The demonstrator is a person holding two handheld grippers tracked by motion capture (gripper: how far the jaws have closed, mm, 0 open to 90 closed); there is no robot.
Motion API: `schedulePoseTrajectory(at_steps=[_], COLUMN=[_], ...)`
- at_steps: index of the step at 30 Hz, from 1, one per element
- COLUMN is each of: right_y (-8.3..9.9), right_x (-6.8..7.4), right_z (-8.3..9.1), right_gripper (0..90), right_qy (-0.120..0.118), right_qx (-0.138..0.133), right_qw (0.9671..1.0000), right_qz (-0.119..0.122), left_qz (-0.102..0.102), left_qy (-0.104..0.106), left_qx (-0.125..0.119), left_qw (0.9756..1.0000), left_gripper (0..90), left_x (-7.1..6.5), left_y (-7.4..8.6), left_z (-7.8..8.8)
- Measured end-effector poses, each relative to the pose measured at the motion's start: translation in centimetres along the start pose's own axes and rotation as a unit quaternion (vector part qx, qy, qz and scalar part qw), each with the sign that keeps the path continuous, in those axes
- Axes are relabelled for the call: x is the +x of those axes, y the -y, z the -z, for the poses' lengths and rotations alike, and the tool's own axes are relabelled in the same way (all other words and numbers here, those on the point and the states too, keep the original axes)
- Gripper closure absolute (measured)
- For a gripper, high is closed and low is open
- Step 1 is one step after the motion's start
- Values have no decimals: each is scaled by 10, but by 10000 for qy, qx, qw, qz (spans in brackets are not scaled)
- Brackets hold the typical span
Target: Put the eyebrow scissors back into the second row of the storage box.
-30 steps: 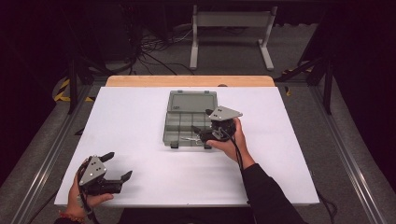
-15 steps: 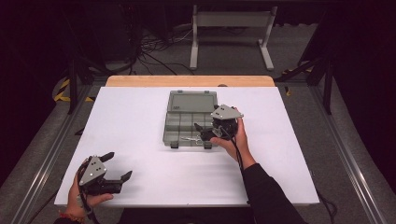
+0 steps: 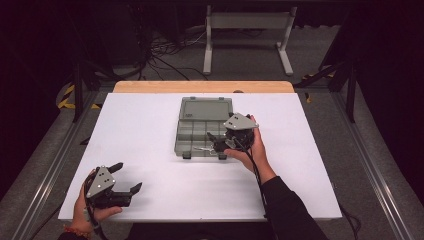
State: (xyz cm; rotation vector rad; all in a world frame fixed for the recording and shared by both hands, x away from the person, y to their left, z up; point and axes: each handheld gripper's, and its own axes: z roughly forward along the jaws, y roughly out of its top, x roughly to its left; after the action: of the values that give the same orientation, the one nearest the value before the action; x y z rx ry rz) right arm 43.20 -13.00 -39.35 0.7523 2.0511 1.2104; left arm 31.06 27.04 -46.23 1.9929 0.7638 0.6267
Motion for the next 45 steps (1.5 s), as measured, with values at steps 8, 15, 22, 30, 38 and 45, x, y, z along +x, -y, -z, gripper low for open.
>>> schedulePoseTrajectory(at_steps=[8,15,22,30,38,45], right_y=[-4,-4,-5,-4,-6,-4], right_x=[1,0,-3,-6,-4,-3], right_z=[10,17,26,34,38,43], right_gripper=[48,48,52,52,57,57], right_qy=[2,62,111,156,171,153], right_qx=[8,50,68,63,3,80], right_qw=[9999,9998,9998,9995,9991,9988], right_qz=[145,178,174,268,388,448], left_qz=[-28,-10,-11,-23,-18,-7], left_qy=[-16,5,7,19,-10,1], left_qx=[6,9,2,3,2,-7], left_qw=[10000,10000,10000,10000,10000,10000], left_gripper=[88,88,88,87,85,85], left_x=[0,-1,-1,-1,-1,-1], left_y=[0,0,0,0,0,-1], left_z=[0,1,1,0,1,1])
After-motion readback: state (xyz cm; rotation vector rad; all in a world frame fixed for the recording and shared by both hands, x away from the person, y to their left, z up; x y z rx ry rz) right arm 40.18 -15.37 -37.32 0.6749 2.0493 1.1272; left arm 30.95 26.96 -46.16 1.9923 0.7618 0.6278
